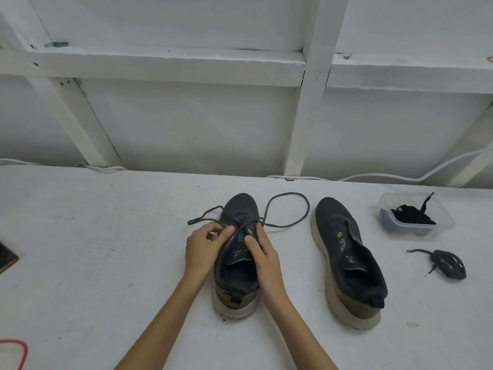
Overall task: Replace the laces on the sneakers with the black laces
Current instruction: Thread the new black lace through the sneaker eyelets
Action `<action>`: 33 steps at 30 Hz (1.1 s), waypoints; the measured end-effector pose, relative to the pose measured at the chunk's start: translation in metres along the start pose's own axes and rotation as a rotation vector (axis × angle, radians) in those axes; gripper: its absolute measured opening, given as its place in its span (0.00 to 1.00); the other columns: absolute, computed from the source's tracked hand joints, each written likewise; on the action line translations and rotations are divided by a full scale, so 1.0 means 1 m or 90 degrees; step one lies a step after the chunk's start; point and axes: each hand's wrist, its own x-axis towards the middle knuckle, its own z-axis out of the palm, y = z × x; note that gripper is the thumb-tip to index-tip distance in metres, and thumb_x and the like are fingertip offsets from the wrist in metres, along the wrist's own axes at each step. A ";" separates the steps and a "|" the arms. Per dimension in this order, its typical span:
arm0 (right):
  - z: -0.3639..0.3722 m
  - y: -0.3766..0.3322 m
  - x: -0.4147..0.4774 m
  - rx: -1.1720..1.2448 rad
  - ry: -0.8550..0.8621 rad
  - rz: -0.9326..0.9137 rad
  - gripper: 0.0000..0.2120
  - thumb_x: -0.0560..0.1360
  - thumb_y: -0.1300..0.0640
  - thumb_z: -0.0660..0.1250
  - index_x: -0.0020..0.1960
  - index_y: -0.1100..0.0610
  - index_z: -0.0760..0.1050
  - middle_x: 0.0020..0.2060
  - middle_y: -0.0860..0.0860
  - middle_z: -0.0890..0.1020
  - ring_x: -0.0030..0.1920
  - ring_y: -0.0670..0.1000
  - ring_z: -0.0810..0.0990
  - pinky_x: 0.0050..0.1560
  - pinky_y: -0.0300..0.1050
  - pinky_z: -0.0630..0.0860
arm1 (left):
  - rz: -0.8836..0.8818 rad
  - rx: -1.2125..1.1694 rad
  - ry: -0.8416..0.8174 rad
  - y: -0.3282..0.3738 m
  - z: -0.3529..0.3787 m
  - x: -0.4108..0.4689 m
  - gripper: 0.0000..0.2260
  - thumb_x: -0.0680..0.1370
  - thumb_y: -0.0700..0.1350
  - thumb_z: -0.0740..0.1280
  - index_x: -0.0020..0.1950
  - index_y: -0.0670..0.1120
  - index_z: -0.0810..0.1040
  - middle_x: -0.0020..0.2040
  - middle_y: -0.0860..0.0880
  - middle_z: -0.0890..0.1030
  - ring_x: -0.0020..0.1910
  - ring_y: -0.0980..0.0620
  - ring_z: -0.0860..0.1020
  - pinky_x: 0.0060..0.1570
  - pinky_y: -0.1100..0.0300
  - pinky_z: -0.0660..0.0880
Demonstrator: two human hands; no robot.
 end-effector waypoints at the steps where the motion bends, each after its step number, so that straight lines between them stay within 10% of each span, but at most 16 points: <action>1: 0.000 0.000 0.000 0.000 -0.002 -0.003 0.39 0.68 0.36 0.67 0.76 0.46 0.63 0.73 0.41 0.68 0.72 0.43 0.67 0.74 0.51 0.64 | 0.014 0.006 0.025 0.001 -0.002 0.003 0.07 0.73 0.50 0.74 0.39 0.48 0.82 0.38 0.53 0.83 0.40 0.51 0.79 0.42 0.59 0.75; 7: -0.003 0.000 0.000 0.001 -0.006 0.005 0.38 0.69 0.37 0.66 0.76 0.46 0.62 0.74 0.41 0.67 0.73 0.44 0.65 0.75 0.51 0.63 | 0.012 -0.141 0.253 0.019 -0.031 0.026 0.11 0.77 0.50 0.69 0.44 0.43 0.79 0.38 0.52 0.78 0.39 0.55 0.73 0.40 0.63 0.69; 14: -0.002 -0.002 0.000 0.003 0.001 0.009 0.28 0.79 0.49 0.66 0.77 0.50 0.62 0.75 0.42 0.66 0.74 0.43 0.65 0.75 0.50 0.62 | -0.035 -0.028 0.017 0.000 -0.005 0.003 0.09 0.74 0.53 0.73 0.43 0.48 0.83 0.42 0.54 0.84 0.43 0.52 0.80 0.45 0.59 0.75; 22: -0.004 -0.003 -0.001 -0.002 -0.004 0.011 0.28 0.79 0.50 0.65 0.77 0.50 0.62 0.75 0.43 0.65 0.74 0.43 0.63 0.76 0.49 0.60 | -0.040 -0.156 0.222 0.015 -0.017 0.019 0.10 0.79 0.51 0.67 0.44 0.46 0.78 0.39 0.53 0.79 0.41 0.53 0.75 0.45 0.59 0.70; 33: 0.000 -0.006 -0.003 0.013 -0.001 0.011 0.39 0.68 0.38 0.68 0.76 0.48 0.64 0.73 0.42 0.68 0.73 0.43 0.66 0.75 0.50 0.64 | -0.017 -0.043 0.033 0.004 0.003 0.002 0.05 0.78 0.47 0.69 0.46 0.46 0.80 0.43 0.50 0.82 0.46 0.49 0.80 0.47 0.59 0.73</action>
